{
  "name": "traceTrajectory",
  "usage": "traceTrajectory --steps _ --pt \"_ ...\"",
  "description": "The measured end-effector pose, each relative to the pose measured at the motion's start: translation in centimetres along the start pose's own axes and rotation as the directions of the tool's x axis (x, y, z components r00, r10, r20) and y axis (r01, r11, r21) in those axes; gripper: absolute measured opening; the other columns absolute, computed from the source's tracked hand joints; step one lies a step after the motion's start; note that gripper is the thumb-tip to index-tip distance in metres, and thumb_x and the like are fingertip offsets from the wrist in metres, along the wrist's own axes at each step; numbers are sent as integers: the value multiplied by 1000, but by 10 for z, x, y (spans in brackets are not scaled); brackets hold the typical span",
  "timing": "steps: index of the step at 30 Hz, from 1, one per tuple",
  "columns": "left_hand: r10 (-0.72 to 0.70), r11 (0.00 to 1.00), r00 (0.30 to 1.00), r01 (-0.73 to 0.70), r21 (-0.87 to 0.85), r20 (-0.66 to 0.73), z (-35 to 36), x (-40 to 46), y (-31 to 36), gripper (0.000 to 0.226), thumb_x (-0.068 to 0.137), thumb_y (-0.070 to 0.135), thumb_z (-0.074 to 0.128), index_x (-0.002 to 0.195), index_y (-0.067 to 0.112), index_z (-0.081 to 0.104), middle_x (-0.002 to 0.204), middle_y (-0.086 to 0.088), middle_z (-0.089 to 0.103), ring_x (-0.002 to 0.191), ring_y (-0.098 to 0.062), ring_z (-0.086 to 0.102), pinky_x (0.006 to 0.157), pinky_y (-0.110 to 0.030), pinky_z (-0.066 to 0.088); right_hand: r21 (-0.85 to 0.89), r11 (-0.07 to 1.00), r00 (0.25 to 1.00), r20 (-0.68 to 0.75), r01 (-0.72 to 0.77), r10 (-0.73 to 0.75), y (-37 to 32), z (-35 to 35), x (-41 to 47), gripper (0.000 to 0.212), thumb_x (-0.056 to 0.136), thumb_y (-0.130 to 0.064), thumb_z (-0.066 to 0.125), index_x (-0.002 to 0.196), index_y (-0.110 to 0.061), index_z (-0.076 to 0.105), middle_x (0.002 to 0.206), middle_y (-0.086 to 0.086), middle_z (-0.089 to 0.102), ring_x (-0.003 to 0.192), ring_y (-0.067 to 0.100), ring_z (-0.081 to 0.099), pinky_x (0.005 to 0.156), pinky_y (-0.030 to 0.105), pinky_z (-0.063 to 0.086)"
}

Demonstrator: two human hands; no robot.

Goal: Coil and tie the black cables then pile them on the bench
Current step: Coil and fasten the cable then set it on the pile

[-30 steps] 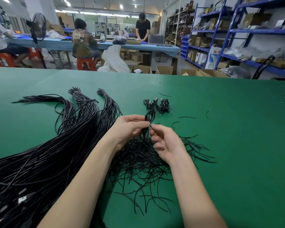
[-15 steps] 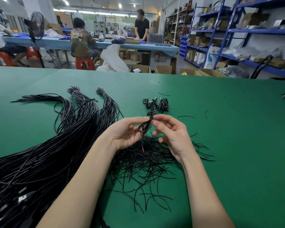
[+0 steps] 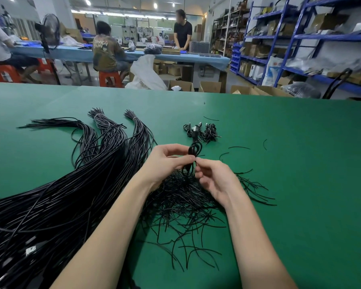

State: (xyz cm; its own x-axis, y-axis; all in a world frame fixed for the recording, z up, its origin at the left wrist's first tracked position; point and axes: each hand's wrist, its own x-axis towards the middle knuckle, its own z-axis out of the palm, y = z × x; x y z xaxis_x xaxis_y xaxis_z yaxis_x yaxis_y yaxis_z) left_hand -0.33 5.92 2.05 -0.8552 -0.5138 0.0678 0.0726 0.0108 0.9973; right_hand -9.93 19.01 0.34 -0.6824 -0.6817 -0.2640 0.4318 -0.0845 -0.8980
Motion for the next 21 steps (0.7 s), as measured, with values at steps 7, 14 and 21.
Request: traceTrajectory --steps 7,14,21 --pt "-117 979 992 108 -173 -38 3 4 0 22 81 4 78 103 2 74 82 -6 72 62 -12 55 62 -19 45 -316 850 892 -25 421 -451 6 -1 -3 6 91 -17 77 97 -18 77 75 -1 76 59 6 63 48 18 47" --pt "-121 969 993 113 -219 -20 -2 5 1 14 82 5 77 96 10 75 88 -4 77 72 -10 69 69 -20 55 -609 544 712 48 577 -701 10 -1 -5 3 88 -24 80 90 -26 82 76 -17 75 68 7 69 67 22 57" --pt "34 993 998 -27 114 -59 -9 4 -6 13 78 17 85 85 27 82 90 -3 79 78 -13 69 71 -20 51 -122 972 915 -329 203 -232 -3 -14 -2 24 87 -6 69 64 -11 64 57 -3 59 46 6 46 44 16 36"
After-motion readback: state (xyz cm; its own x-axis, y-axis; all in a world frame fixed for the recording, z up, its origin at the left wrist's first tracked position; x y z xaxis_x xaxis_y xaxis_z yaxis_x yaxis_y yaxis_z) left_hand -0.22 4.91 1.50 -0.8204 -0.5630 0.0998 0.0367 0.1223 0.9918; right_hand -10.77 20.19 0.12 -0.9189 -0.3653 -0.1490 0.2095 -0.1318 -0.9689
